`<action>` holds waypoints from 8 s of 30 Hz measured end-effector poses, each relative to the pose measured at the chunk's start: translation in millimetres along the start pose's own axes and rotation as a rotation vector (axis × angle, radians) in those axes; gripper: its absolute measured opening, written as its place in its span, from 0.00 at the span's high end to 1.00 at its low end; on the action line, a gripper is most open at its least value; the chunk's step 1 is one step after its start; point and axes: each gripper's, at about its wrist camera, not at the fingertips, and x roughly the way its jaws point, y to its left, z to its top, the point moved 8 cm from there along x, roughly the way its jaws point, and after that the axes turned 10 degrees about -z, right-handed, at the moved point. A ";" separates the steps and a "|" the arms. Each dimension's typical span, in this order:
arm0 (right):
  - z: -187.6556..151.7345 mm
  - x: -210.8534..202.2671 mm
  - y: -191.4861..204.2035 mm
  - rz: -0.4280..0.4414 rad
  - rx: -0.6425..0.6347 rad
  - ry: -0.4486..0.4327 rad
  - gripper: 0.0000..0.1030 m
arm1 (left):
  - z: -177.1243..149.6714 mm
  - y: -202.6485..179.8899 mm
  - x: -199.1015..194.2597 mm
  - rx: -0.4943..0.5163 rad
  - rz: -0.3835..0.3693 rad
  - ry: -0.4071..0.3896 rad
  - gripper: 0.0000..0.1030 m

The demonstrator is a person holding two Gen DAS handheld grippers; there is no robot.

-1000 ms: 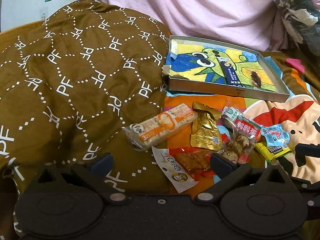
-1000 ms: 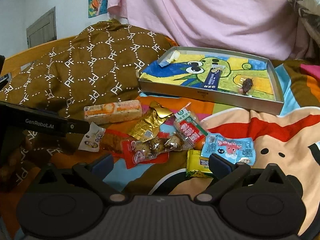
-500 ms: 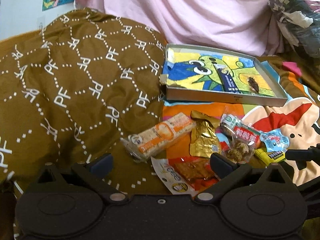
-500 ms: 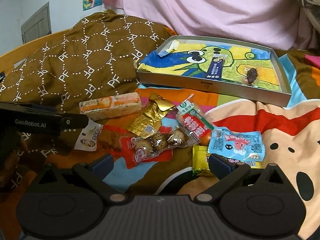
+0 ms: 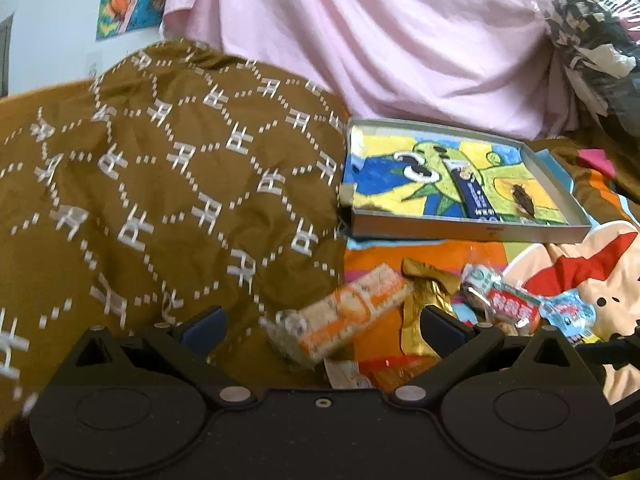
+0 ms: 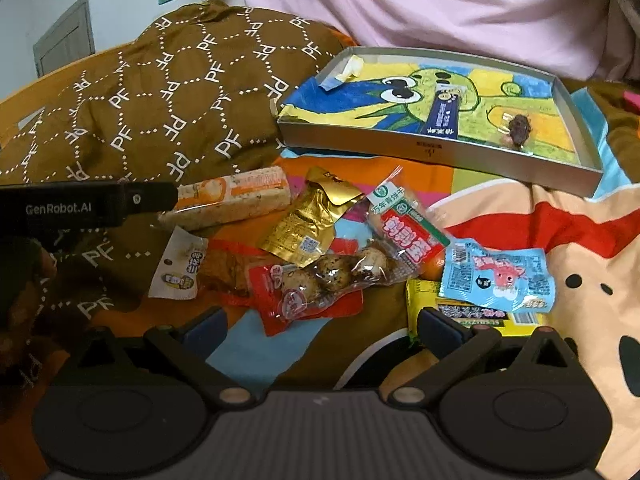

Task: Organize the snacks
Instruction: 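Grasp the cracker bar with left tool while right tool grasps quail-egg pack, then lower both held snacks into the tray and open both tools, then lift both tools away from the tray toward the remaining snacks, then move left tool down to the red spicy-strip pack while right tool approaches the yellow wafer bar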

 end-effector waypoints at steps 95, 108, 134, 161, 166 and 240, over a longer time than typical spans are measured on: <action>-9.1 19.4 7.2 -0.043 0.013 0.075 0.48 | -10.4 -24.5 82.2 0.056 -0.202 0.376 0.62; -15.4 19.1 -11.5 0.047 0.094 0.112 0.45 | -28.2 -54.5 76.9 0.016 -0.329 0.448 0.66; 9.9 -11.9 -16.3 -0.122 -0.155 -0.103 0.60 | 2.3 -59.2 53.4 -0.048 -0.385 0.185 0.66; 155.4 86.1 -149.1 -0.095 0.148 -0.291 0.58 | 135.5 -89.3 209.3 -0.154 -0.214 0.016 0.66; 149.0 107.3 -144.9 -0.095 0.145 -0.253 0.58 | 122.3 -87.1 229.4 -0.139 -0.180 0.083 0.66; -14.3 -77.4 -40.0 -0.109 0.031 -0.174 0.00 | -40.1 -46.4 -62.8 0.059 0.001 0.077 0.01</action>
